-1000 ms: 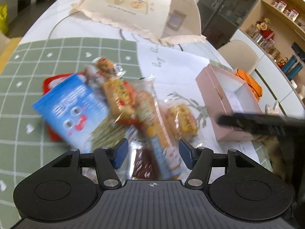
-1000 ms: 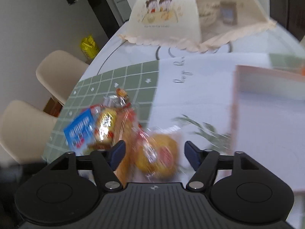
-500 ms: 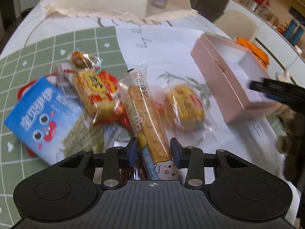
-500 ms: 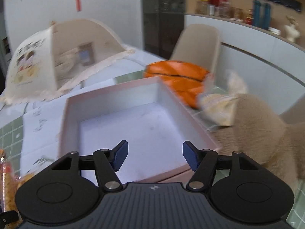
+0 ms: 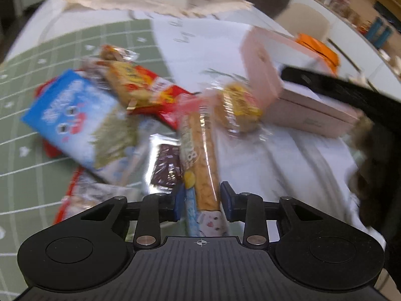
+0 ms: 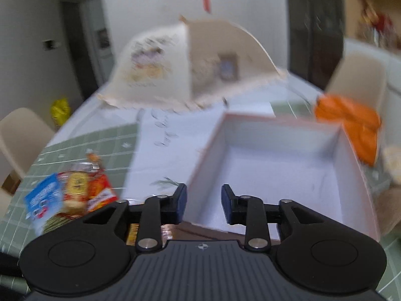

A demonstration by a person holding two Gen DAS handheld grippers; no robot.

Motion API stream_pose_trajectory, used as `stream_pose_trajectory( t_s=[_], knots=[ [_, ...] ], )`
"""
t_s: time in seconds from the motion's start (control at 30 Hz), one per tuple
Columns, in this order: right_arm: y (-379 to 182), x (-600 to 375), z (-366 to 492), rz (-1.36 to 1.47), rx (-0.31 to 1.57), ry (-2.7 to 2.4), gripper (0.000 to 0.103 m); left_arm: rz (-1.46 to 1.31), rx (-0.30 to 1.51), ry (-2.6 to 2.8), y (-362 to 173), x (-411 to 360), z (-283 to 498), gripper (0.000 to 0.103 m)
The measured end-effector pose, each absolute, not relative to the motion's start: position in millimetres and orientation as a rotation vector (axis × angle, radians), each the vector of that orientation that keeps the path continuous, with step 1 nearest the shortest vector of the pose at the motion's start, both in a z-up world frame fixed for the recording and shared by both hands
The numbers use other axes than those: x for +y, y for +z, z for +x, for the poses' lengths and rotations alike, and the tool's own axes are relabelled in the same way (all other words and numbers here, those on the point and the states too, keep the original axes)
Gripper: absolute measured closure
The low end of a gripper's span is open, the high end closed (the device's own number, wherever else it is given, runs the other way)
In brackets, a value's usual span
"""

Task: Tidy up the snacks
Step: 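Grasp the yellow round cake packet with the right tool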

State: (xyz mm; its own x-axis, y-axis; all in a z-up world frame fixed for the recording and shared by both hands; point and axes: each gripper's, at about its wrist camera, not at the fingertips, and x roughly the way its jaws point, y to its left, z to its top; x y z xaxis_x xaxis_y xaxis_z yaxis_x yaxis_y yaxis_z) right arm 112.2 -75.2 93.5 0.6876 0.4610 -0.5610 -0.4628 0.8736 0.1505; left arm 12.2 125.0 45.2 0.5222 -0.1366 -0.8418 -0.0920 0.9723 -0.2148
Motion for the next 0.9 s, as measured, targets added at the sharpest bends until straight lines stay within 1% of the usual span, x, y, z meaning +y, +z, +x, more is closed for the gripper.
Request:
stream_pose_trajectory(
  t_s=[0.03,0.07,0.2,0.23,0.27,0.3,0.4,0.47,0.6,0.8,0.83,0.9],
  knots=[
    [95,-77,108,-0.004,0.625,0.549,0.047,-0.254,1.021,-0.012,46,128,11,0.070],
    [95,-73,103,-0.006,0.637,0.588,0.040,-0.265,1.024,-0.011,46,130,11,0.070],
    [74,-48,103,-0.048,0.718,0.623,0.039,-0.244,1.053,-0.047,45,129,9,0.070],
    [70,-42,107,-0.054,0.719,0.623,0.035,-0.240,1.057,-0.054,44,127,8,0.070],
    [65,-36,109,-0.069,0.724,0.609,0.028,-0.237,1.062,-0.058,43,125,8,0.069],
    [60,-27,114,-0.088,0.743,0.596,0.027,-0.234,1.065,-0.058,42,123,9,0.068],
    [47,-13,123,-0.129,0.773,0.591,0.028,-0.238,1.066,-0.060,42,118,9,0.067],
    [45,-15,120,-0.155,0.793,0.583,0.050,-0.223,1.063,-0.062,41,114,10,0.067],
    [49,-49,99,-0.147,0.826,0.609,0.053,-0.202,1.080,-0.110,37,102,11,0.068],
    [53,-112,52,-0.167,0.854,0.546,0.053,-0.155,1.126,-0.249,32,72,8,0.066],
    [54,-122,45,-0.164,0.851,0.535,0.051,-0.147,1.130,-0.254,32,70,7,0.066],
    [57,-136,36,-0.156,0.843,0.517,0.044,-0.133,1.134,-0.249,30,66,9,0.065]
  ],
)
